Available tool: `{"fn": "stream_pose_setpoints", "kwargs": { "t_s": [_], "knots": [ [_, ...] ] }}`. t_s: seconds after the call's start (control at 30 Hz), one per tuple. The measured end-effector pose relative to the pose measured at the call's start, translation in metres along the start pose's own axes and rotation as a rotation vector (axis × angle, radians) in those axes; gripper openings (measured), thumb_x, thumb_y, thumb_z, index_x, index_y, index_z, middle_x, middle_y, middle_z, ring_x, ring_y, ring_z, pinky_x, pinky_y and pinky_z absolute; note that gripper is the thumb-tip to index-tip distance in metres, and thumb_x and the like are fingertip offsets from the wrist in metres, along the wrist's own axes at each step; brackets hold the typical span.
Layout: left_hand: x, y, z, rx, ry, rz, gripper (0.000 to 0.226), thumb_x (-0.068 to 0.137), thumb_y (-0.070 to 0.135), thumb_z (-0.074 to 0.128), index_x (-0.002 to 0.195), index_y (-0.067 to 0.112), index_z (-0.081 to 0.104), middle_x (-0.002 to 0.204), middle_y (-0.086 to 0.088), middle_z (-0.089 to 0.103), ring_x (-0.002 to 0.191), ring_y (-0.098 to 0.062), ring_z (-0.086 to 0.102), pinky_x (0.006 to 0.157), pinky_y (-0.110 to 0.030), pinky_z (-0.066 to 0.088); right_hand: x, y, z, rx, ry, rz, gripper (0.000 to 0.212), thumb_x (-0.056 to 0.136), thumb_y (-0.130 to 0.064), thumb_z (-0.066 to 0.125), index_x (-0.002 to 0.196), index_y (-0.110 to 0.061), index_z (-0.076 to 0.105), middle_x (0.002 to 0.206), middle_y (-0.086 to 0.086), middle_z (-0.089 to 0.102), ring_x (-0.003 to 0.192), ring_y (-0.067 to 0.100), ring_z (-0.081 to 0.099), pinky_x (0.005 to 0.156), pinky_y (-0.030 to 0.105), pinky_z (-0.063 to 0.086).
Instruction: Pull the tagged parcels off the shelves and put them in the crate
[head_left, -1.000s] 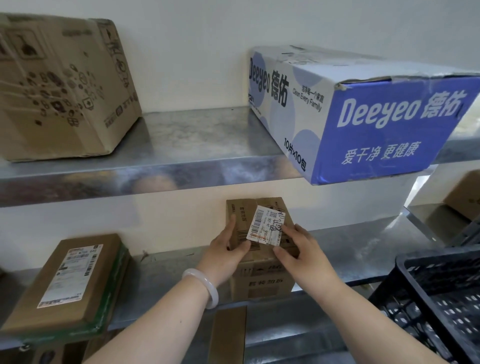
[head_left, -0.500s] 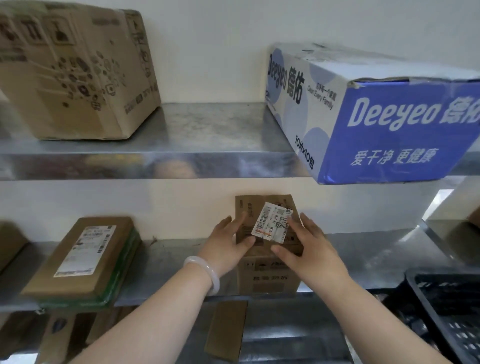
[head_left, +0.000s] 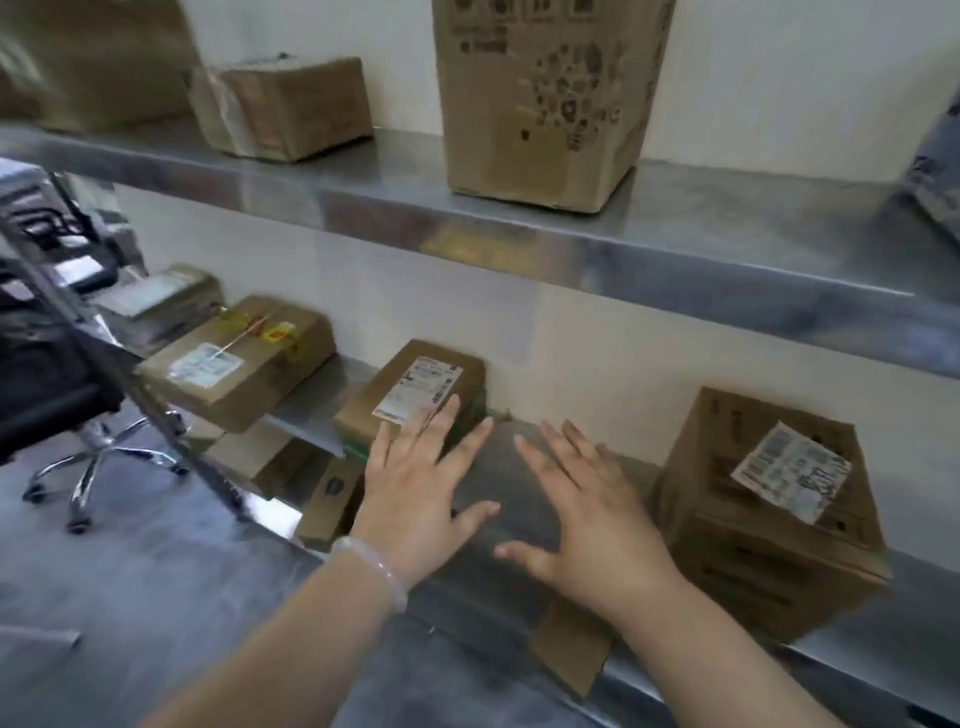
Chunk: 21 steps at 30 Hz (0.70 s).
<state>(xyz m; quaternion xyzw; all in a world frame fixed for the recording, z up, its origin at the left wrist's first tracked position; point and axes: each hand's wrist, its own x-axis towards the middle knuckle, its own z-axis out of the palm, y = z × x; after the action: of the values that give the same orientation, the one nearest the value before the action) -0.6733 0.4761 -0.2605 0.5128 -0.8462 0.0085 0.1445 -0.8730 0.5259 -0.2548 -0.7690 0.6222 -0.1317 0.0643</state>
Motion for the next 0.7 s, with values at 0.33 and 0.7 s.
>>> {"fn": "stream_pose_setpoints", "kwargs": {
  "t_s": [0.33, 0.7],
  "knots": [
    [-0.089, -0.215, -0.044, -0.003, 0.043, -0.291, 0.083, 0.077, 0.065, 0.062, 0.15, 0.039, 0.032, 0.16, -0.005, 0.029, 0.146, -0.029, 0.029, 0.115, -0.056, 0.024, 0.094, -0.199, 0.068, 0.005, -0.05, -0.222, 0.095, 0.078, -0.076, 0.048, 0.152, -0.042, -0.001, 0.163, -0.012, -0.006, 0.137, -0.001, -0.023, 0.107, 0.024, -0.021],
    [-0.142, -0.413, -0.053, 0.024, 0.026, -0.509, 0.081, 0.086, 0.071, 0.046, 0.15, 0.052, 0.0, 0.165, 0.009, -0.003, 0.151, -0.014, -0.005, 0.119, -0.042, -0.009, 0.198, -0.373, 0.16, 0.066, -0.175, -0.338, 0.091, 0.081, -0.075, 0.044, 0.149, -0.046, -0.009, 0.161, -0.017, -0.011, 0.131, -0.005, -0.031, 0.101, 0.022, -0.024]
  ]
}}
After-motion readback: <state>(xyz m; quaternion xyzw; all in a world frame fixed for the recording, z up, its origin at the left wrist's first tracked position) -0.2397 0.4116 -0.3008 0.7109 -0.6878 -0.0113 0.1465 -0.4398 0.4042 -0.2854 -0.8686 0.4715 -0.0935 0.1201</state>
